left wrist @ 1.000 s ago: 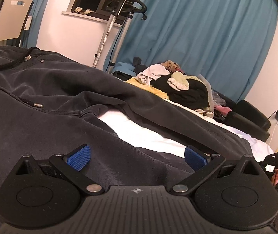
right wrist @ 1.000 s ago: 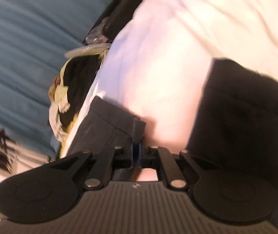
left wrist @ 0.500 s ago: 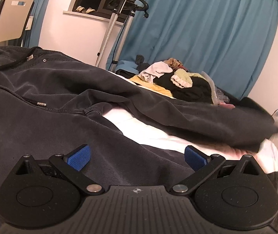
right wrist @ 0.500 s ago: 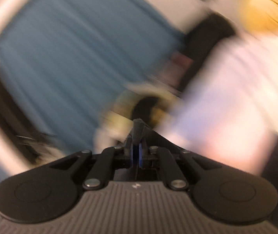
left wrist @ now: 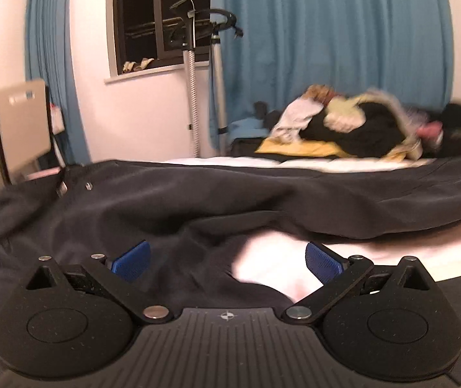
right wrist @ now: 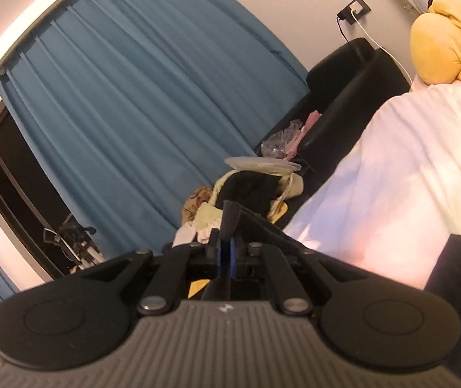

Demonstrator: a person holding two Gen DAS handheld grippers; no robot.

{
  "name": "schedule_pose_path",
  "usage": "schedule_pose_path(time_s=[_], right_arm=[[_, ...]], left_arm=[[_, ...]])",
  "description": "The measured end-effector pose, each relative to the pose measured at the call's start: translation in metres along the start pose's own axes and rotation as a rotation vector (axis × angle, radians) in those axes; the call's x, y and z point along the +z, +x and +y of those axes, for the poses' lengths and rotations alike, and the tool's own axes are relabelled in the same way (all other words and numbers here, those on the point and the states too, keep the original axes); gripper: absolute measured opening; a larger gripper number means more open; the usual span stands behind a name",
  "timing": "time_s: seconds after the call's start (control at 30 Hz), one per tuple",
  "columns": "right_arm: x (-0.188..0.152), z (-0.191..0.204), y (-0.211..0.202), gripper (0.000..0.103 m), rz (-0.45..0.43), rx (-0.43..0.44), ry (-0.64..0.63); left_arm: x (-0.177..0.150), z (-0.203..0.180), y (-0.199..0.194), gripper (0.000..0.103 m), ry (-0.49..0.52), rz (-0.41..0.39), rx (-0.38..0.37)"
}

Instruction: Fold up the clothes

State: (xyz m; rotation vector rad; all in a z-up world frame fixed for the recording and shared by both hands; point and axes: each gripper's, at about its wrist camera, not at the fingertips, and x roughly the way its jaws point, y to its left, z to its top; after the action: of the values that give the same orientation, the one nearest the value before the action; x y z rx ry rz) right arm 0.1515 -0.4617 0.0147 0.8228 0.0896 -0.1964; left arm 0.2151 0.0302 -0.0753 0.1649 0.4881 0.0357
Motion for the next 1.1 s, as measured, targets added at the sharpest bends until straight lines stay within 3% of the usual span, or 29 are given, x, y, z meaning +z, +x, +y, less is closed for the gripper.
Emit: schedule_pose_path(time_s=[0.13,0.23,0.27,0.3,0.47,0.53,0.63,0.77,0.83,0.9,0.97,1.03,1.1], right_arm=[[-0.005,-0.015,0.021,0.006,0.041,-0.071,0.016],[-0.019,-0.02,0.05,0.006,0.078,-0.129,0.013],[-0.024,-0.025,0.059,0.006,0.092,-0.153,0.014],[-0.03,-0.03,0.068,0.006,0.106,-0.178,0.015],[-0.047,-0.059,0.1,0.006,0.204,-0.316,0.106],[-0.039,-0.047,0.12,0.006,0.257,-0.347,0.073],[-0.006,0.0,0.138,0.006,0.238,-0.222,0.046],[0.042,0.078,0.091,0.006,-0.06,0.237,-0.092],[0.045,0.081,0.054,0.006,-0.153,0.296,-0.17],[0.035,0.047,0.038,0.006,-0.113,0.188,-0.135],[0.013,-0.005,0.037,0.006,0.006,-0.012,-0.017],[-0.024,-0.068,0.041,0.006,0.197,-0.265,0.11],[-0.057,-0.121,0.04,0.006,0.321,-0.405,0.231]], left_arm=[[-0.005,-0.005,0.045,0.085,0.122,0.098,0.029],[-0.009,-0.001,0.058,0.052,0.09,0.101,0.028],[-0.009,0.002,0.057,0.033,0.07,0.09,0.04],[-0.008,0.005,0.054,0.021,0.049,0.076,0.04],[0.005,0.028,0.04,0.016,-0.084,0.019,0.006],[0.01,0.039,0.038,0.016,-0.143,0.015,-0.023],[0.014,0.048,0.032,0.016,-0.187,0.0,-0.064],[0.025,0.063,0.018,0.015,-0.215,-0.047,-0.125],[0.026,0.07,0.011,0.015,-0.215,-0.049,-0.16],[0.021,0.067,0.01,0.015,-0.178,-0.024,-0.168],[0.012,0.06,0.016,0.015,-0.138,0.024,-0.172],[0.002,0.052,0.021,0.016,-0.103,0.06,-0.171],[-0.005,0.046,0.024,0.016,-0.084,0.085,-0.165]])
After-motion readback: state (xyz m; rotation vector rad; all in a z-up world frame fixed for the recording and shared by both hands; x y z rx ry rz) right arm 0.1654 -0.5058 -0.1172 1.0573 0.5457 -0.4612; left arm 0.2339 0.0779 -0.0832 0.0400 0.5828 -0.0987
